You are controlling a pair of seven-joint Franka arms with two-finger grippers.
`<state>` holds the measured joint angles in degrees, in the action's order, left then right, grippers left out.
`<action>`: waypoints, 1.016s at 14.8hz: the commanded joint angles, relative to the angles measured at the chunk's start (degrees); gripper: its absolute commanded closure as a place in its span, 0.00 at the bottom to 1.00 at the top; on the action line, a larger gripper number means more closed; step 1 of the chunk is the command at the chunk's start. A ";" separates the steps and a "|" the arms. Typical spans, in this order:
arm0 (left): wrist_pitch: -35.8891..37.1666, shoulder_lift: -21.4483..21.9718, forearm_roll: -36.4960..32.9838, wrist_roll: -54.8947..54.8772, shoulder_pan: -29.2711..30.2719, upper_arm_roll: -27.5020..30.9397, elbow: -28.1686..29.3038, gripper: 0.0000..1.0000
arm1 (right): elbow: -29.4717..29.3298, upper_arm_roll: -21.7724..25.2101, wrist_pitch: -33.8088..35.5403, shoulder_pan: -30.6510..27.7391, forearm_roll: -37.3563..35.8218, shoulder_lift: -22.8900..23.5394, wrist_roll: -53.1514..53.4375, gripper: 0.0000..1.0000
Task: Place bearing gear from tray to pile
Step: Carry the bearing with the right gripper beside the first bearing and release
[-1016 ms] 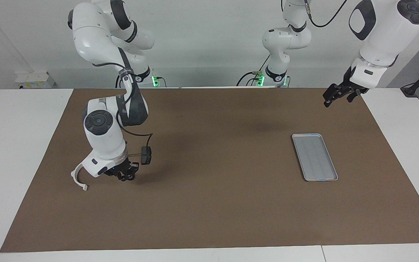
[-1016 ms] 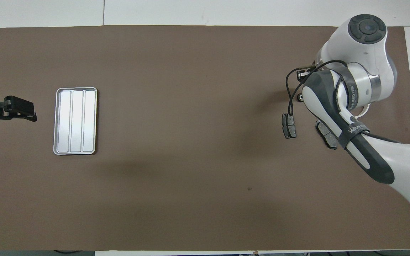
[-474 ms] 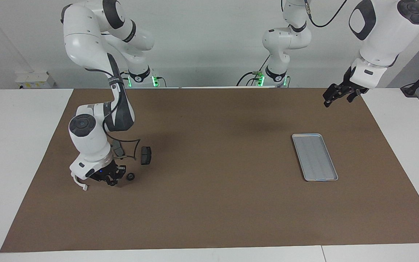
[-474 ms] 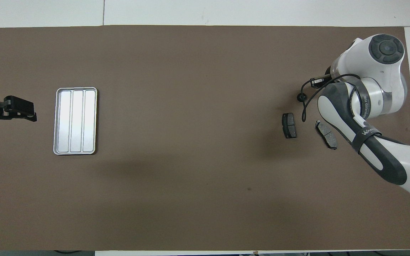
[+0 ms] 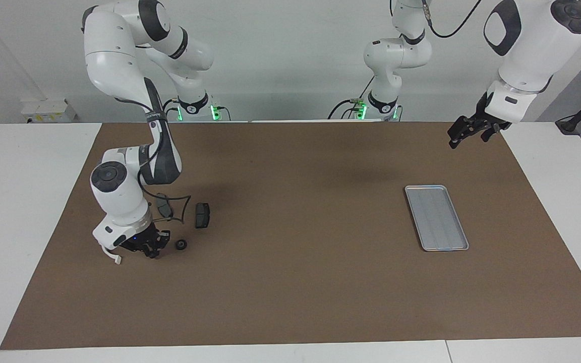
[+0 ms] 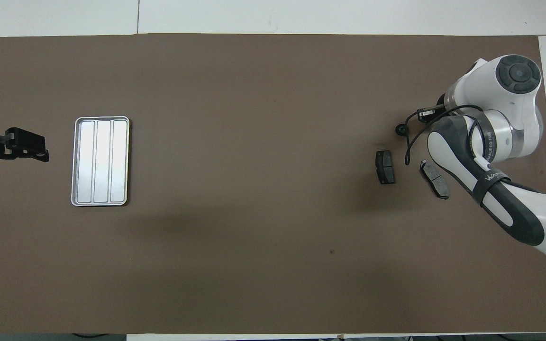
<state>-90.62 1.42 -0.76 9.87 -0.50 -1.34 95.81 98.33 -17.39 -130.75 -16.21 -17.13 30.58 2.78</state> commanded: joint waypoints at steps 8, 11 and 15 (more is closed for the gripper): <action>-0.08 1.83 0.58 -0.56 -0.03 0.11 1.75 0.00 | 2.13 -0.80 -3.02 -1.54 0.96 0.35 -1.47 0.00; -0.08 1.83 0.58 -0.56 -0.03 0.11 1.75 0.00 | 1.87 -0.80 -1.88 -0.84 0.96 -0.70 -1.03 0.00; -0.08 1.83 0.58 -0.56 -0.03 0.11 1.75 0.00 | 0.90 -0.89 1.36 -0.58 1.05 -3.42 -0.15 0.00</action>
<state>-90.62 1.42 -0.76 9.88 -0.50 -1.35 95.81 98.99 -17.76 -131.50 -16.46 -17.05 29.56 2.78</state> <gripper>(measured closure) 0.000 0.000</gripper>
